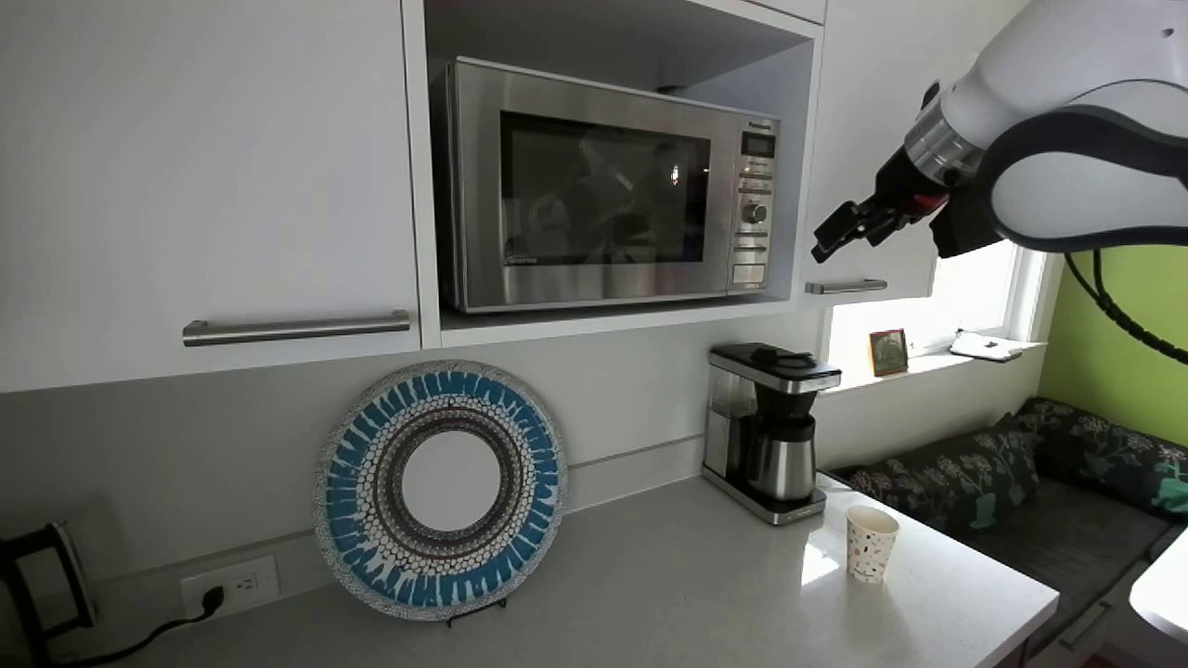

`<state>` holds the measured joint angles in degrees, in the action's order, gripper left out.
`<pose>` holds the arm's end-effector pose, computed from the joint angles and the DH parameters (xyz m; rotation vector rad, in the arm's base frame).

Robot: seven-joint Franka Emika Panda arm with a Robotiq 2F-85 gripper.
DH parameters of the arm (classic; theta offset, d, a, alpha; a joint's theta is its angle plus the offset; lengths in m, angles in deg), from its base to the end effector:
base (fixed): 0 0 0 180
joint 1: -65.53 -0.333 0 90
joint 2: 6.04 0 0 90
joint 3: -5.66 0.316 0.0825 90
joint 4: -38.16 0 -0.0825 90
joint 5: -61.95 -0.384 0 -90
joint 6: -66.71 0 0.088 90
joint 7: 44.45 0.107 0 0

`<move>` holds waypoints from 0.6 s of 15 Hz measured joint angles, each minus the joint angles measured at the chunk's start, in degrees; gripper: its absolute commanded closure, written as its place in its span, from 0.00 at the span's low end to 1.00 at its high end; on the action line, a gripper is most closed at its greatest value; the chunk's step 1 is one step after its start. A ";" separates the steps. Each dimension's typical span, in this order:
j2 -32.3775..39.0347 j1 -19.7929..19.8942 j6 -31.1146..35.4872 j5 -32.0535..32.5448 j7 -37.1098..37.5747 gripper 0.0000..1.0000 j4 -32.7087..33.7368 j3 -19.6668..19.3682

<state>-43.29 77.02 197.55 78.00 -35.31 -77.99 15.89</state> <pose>0.3790 0.0209 0.7887 2.5263 -0.1049 1.2461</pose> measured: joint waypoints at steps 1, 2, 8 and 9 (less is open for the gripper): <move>-0.32 -0.31 -1.83 0.00 0.00 0.00 0.71 0.00; -0.67 -0.57 -3.63 0.00 0.00 0.00 1.45 0.01; -2.54 -2.45 -12.52 -0.03 0.00 0.00 5.67 0.00; -2.83 -2.88 -13.60 -0.06 0.00 0.00 6.29 -0.01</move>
<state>-46.12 74.14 183.95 77.94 -35.31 -71.70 15.88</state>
